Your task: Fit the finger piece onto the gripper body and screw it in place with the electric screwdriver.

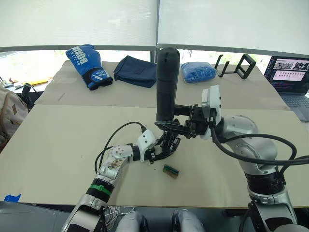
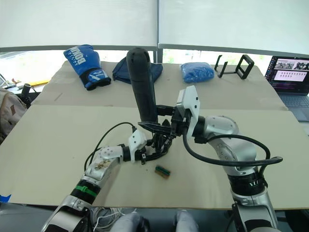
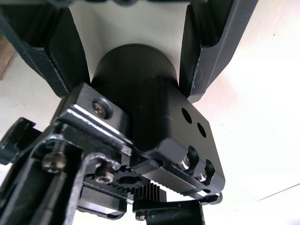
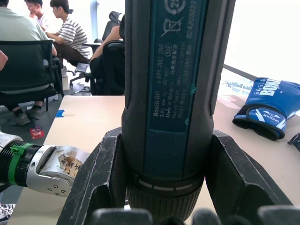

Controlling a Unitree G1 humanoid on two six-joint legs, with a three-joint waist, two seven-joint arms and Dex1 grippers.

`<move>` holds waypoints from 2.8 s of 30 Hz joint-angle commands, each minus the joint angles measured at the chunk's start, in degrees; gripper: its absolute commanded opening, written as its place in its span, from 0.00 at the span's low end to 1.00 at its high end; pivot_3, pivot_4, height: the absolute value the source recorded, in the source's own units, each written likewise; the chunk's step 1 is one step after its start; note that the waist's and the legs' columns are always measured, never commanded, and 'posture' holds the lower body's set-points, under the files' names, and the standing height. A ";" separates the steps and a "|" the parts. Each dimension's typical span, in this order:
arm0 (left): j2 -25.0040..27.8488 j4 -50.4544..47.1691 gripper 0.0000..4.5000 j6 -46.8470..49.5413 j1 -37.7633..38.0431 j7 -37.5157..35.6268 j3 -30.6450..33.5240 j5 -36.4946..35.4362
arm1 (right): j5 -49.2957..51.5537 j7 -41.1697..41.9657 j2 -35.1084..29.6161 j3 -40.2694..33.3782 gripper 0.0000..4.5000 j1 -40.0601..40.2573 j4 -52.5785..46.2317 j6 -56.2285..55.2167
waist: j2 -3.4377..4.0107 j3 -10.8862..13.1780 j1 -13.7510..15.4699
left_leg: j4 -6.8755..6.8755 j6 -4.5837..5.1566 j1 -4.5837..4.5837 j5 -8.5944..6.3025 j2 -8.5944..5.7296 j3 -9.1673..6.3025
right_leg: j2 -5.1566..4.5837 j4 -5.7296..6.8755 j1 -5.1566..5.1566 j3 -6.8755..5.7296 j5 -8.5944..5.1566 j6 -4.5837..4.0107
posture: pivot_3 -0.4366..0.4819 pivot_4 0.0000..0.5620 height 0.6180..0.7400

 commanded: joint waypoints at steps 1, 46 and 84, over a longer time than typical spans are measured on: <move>0.14 1.51 0.50 2.19 1.34 -1.66 -2.97 1.34 | 1.21 0.26 -0.38 -0.69 0.43 0.37 -1.57 0.50 | 0.00 0.00 -0.02 | 0.00 0.00 0.00 0.00 0.00 0.00 | 0.00 0.00 0.00 0.00 0.00 0.00 | 0.48 0.27 1.00; 0.09 1.35 0.50 2.85 1.17 -1.64 -2.85 1.09 | -3.24 -5.79 0.10 3.44 0.43 3.79 -0.67 2.14 | 0.03 -0.13 -0.02 | -0.03 -0.01 0.16 -0.01 0.02 -0.01 | -0.05 -0.01 0.09 0.03 -0.01 0.00 | 0.48 0.27 1.00; -1.08 3.90 0.50 1.34 -0.14 1.76 -2.31 2.66 | 10.45 1.24 -1.02 -9.18 0.43 -6.45 -1.49 -0.64 | 0.02 -0.16 0.30 | -0.02 0.01 -0.05 -0.01 0.01 -0.09 | -0.17 -0.06 -0.02 -0.04 0.01 -0.02 | 0.48 0.27 1.00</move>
